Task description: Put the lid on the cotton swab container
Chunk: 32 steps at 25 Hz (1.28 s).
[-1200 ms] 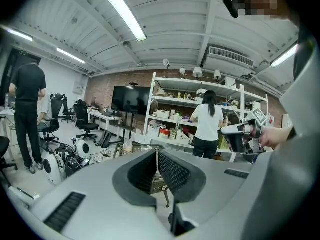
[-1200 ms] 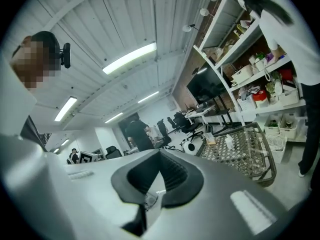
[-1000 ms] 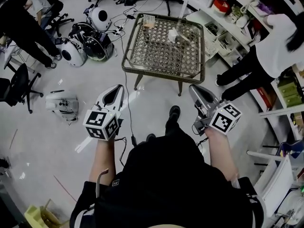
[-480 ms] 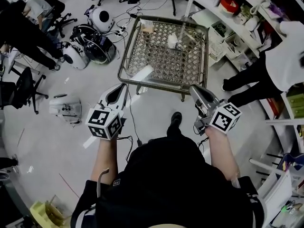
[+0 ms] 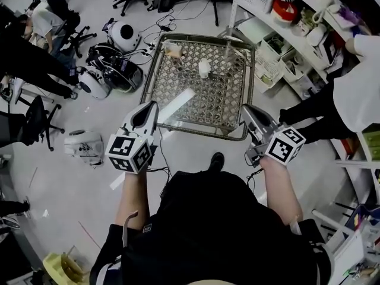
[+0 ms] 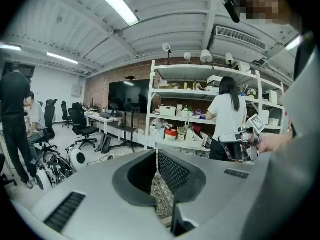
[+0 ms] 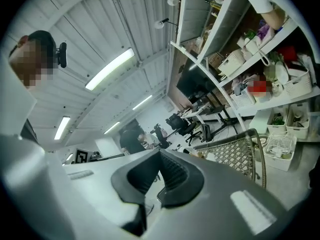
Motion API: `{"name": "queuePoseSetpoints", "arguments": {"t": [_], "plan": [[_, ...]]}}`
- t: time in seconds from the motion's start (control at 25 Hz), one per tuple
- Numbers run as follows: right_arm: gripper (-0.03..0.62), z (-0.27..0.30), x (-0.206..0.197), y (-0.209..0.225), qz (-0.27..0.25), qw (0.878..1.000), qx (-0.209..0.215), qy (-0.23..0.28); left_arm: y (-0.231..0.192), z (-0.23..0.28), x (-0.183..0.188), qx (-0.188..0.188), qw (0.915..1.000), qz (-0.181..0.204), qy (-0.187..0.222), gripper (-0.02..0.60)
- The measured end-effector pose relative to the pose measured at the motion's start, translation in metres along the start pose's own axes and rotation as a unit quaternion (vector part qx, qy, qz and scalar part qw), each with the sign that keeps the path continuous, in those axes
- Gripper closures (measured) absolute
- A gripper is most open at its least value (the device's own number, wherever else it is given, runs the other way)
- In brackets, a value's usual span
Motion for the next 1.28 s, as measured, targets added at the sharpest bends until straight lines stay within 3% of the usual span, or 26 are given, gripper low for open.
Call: {"name": "queuePoseSetpoints", "arguments": {"t": [0.48, 0.96, 1.28], "plan": [[0.583, 0.009, -0.017, 0.047, 0.029, 0.999, -0.009, -0.040, 0.004, 0.050, 0.001, 0.000, 0.9999, -0.003, -0.016, 0.566], [0.583, 0.091, 0.010, 0.072, 0.019, 0.997, -0.053, -0.050, -0.078, 0.094, 0.025, -0.021, 0.9992, -0.026, -0.023, 0.566], [0.583, 0.127, 0.011, 0.069, 0.019, 0.994, -0.086, -0.057, -0.121, 0.126, 0.024, -0.051, 0.9965, -0.039, -0.053, 0.566]]}}
Point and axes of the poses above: the fingertips, and each gripper's own axes: z forward along the fingers, y to its right, x out of its top, the point moved 10 cm from there along -z, backward along the fingers, and after that the axes turned 15 degrees about -z, right-handed, at the moved point
